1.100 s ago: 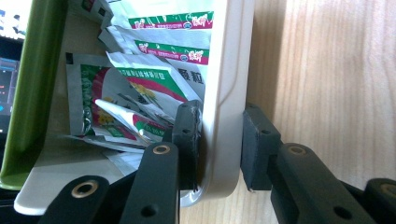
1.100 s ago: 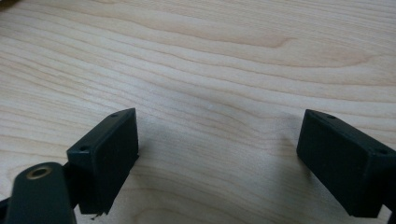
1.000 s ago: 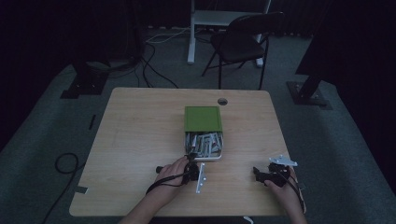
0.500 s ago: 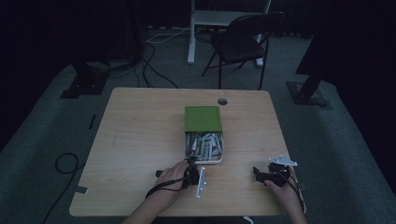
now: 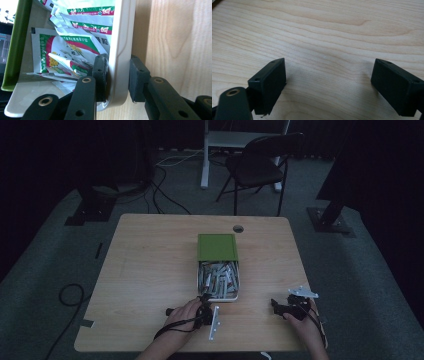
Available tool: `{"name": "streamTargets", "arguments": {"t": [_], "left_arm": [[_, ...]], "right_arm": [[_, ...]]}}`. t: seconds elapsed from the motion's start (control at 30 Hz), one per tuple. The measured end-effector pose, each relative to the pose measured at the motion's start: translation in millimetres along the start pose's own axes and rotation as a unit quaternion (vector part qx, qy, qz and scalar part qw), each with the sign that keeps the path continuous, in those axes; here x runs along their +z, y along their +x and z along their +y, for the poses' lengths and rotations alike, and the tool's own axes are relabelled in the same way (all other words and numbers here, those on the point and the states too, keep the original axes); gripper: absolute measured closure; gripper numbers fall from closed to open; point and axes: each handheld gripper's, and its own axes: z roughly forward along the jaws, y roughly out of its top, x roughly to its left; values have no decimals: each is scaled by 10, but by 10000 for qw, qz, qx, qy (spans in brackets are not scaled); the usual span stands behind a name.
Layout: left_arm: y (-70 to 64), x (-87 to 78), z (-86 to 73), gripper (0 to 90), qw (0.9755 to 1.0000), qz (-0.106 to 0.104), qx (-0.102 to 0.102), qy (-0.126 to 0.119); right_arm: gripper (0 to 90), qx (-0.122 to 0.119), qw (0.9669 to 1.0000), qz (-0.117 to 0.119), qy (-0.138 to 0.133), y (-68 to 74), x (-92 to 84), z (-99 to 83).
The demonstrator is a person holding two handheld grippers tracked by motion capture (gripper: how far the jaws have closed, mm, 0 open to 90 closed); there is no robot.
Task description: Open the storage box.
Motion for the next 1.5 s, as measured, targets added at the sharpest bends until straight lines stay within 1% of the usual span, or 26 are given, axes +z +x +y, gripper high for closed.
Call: {"name": "streamTargets", "arguments": {"t": [0.1,0.37,0.53,0.7,0.93,0.97,1.2,1.23,1.33,1.4,1.43,1.47,1.5], "left_arm": [[-27,-14,-7,717,10000,-51,-20,4],[-54,-60,4,717,10000,-55,-32,0],[-66,-96,16,715,9999,-128,-88,-15],[-80,-118,24,715,9999,-130,-81,3],[-67,-127,28,706,9994,-223,-258,-31],[-62,-129,23,697,9994,-232,-242,-45],[-13,-186,3,641,9985,-317,-394,-188],[-7,-201,1,637,9983,-362,-409,-199],[20,-245,-1,634,9969,-447,-562,-324],[63,-289,8,632,9950,-511,-734,-444],[90,-315,13,630,9945,-484,-775,-511],[109,-335,18,629,9930,-452,-897,-615],[140,-361,20,630,9925,-449,-937,-646]], "right_arm": [[124,-2,10000,-1,-1,0,0,0],[124,3,10000,1,-1,1,0,0],[124,4,10000,1,1,1,0,0],[123,3,10000,1,0,0,0,0],[123,-1,10000,1,-1,-1,1,1],[123,-5,10000,0,-1,-2,1,1],[123,-2,10000,1,-2,-2,1,2],[123,1,10000,2,2,-1,1,2],[123,-2,10000,1,-2,-2,1,2],[123,-2,10000,1,-2,-2,1,2],[123,2,10000,2,0,-1,1,2],[123,3,10000,2,0,-1,1,1],[123,-2,10000,1,-3,-1,1,1]]}}
